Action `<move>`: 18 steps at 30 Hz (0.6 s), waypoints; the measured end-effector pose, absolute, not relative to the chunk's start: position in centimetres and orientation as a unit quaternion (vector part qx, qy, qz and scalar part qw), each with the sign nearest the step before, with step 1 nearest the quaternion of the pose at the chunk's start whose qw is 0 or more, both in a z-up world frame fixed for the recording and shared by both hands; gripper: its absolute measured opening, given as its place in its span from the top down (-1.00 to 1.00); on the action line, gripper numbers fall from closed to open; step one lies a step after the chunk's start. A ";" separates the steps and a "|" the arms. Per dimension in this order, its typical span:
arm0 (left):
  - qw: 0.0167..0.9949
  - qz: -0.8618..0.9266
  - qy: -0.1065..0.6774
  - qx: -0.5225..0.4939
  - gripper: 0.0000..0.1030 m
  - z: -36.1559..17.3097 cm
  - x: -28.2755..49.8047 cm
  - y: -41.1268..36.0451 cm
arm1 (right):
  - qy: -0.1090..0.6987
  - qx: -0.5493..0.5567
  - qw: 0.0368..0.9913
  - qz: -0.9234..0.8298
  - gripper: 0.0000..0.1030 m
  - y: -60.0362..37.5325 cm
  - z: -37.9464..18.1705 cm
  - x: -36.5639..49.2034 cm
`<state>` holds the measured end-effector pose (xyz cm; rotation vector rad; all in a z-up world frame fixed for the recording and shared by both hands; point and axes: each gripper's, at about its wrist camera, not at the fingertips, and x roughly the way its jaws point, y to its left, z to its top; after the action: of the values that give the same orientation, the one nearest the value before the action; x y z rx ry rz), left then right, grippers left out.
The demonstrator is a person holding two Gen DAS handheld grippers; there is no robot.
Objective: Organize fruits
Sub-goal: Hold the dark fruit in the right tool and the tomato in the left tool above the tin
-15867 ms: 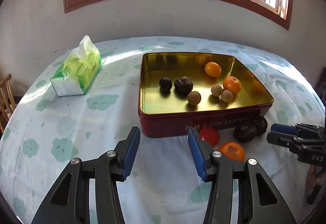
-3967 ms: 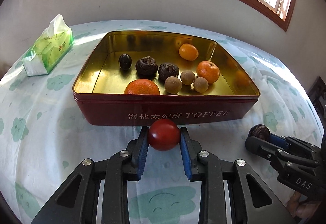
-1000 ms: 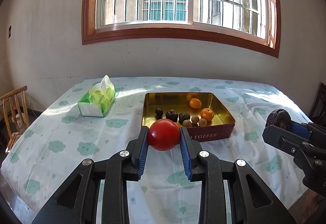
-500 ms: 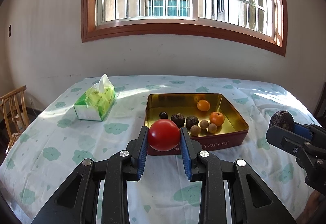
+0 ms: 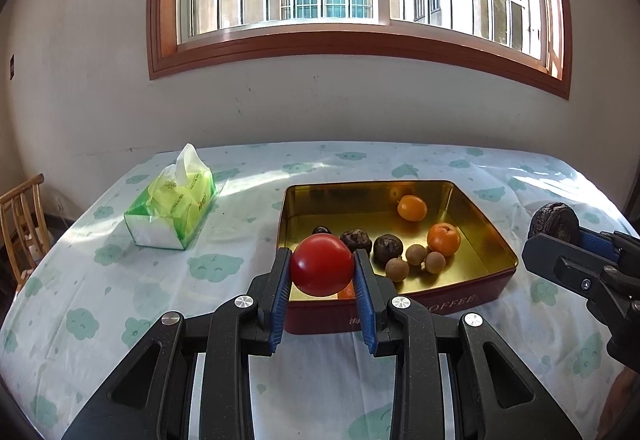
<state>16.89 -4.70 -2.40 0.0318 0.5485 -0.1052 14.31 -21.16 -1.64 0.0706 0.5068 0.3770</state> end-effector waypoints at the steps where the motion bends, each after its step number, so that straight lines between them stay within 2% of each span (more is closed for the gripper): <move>1: 0.961 -0.052 0.271 0.016 0.40 -2.5 17.1 -4.7 | 0.250 0.035 0.950 0.185 0.35 -21.2 -1.7 14.6; 18: 0.960 -0.052 0.274 0.025 0.39 -2.3 20.1 -5.3 | 0.262 0.037 0.947 0.181 0.35 -21.3 -2.4 18.2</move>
<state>20.05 -5.34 -2.30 0.0502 0.5554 -0.1053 18.16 -21.28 -2.44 0.0759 0.5337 0.3689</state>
